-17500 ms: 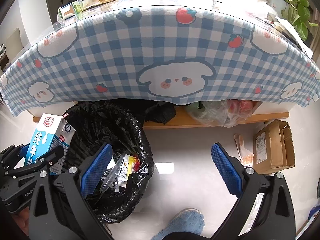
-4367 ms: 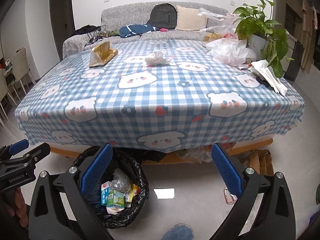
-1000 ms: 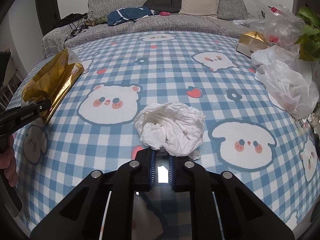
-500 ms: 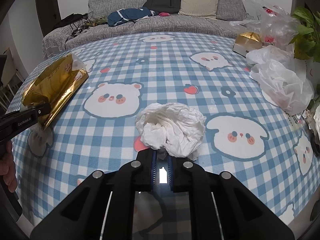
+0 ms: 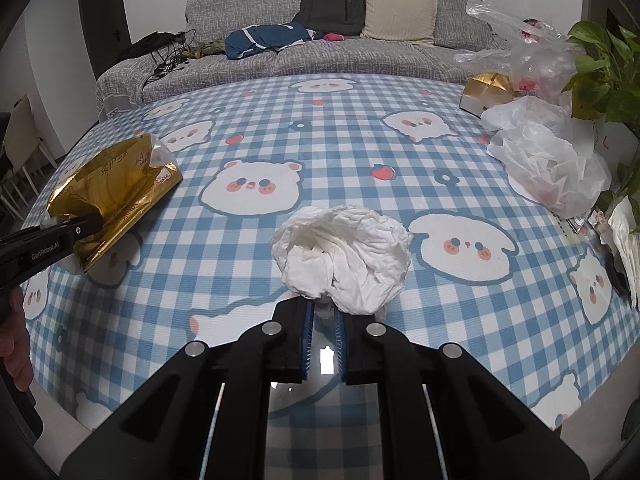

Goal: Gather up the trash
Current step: 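Carry the gold foil bag and white tissue over the black trash bin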

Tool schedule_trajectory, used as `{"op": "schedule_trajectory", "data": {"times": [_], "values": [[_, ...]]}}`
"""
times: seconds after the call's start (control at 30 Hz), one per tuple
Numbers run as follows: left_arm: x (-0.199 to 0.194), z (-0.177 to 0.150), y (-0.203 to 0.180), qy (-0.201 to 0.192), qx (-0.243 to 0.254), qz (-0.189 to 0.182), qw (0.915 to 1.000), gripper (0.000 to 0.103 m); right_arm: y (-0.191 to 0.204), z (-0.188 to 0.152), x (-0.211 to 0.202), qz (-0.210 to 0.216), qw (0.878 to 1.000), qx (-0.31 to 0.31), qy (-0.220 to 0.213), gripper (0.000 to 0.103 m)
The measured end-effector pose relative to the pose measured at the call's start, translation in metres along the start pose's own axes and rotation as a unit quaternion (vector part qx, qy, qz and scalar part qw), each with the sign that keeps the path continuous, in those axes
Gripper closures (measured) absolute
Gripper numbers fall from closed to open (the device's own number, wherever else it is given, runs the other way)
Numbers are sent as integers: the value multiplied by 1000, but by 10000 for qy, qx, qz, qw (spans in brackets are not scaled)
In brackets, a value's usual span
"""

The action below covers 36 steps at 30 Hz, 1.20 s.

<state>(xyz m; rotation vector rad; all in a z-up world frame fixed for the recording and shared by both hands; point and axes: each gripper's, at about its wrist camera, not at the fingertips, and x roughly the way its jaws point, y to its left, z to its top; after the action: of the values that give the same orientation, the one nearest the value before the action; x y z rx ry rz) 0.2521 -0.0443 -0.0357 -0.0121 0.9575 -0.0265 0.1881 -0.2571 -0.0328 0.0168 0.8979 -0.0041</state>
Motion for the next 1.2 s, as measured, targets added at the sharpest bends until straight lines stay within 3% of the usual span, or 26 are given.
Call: {"op": "schedule_trajectory", "data": {"times": [0.57, 1.2], "values": [[-48, -37, 12, -64, -187, -57, 9998, 81, 23, -23, -37, 74, 9997, -218, -77, 94], [-106, -102, 7, -185, -239, -106, 9995, 81, 25, -72, -85, 92, 9993, -320, -140, 94]]}}
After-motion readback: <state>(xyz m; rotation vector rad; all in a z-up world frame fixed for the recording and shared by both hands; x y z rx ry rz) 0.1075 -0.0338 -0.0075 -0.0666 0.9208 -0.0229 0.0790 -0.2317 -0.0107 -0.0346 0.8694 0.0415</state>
